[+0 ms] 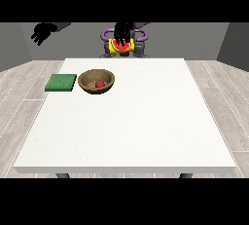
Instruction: Pick the cup and pour the ball into the bowl, then pick the bowl and place it on the pad
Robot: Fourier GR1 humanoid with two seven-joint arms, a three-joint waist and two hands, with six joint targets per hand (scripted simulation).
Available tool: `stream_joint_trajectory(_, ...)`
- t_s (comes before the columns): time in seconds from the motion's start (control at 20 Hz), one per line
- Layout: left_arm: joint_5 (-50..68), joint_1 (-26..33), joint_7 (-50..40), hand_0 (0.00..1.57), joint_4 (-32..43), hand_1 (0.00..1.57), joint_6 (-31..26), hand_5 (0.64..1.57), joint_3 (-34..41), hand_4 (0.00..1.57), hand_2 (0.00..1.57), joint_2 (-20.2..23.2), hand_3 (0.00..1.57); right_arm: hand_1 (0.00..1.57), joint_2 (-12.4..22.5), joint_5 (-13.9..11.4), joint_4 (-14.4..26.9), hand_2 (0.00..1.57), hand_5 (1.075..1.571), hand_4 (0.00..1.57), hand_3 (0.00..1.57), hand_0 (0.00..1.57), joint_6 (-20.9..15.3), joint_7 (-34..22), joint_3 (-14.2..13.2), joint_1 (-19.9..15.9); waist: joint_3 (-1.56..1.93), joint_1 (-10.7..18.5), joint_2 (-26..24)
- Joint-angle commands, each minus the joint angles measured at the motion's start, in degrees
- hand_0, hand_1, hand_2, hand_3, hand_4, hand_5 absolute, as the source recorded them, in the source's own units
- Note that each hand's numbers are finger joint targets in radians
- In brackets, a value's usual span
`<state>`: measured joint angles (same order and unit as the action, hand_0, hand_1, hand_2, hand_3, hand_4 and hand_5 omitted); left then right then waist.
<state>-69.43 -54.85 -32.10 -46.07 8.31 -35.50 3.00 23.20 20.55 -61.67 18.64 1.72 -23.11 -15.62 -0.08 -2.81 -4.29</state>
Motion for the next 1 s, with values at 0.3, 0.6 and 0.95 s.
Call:
stream_joint_trajectory(0.3,35.8,3.9,14.4,0.0,-16.8,0.0,8.2,1.561,30.0,1.16,0.0,2.4,0.0,0.0,0.0,-0.4,0.3,0.0,1.556,0.79,0.0,0.0,-5.6,-0.2,-2.4,-0.5,-0.82,10.4,1.3)
stream_joint_trajectory(0.6,59.3,3.0,19.5,0.0,-22.3,0.0,-6.1,1.567,44.7,1.05,0.0,5.3,0.0,0.0,-2.4,-0.9,2.1,0.0,1.56,0.78,0.0,0.0,-8.5,1.2,-3.0,0.5,-0.27,15.5,4.5)
stream_joint_trajectory(0.95,73.0,1.4,21.4,0.0,-20.7,0.0,-21.5,1.558,55.0,1.06,0.0,17.1,0.0,0.0,-7.4,-1.1,5.4,0.0,1.565,0.74,0.0,0.0,-9.9,7.9,-2.6,-0.4,0.08,17.1,12.4)
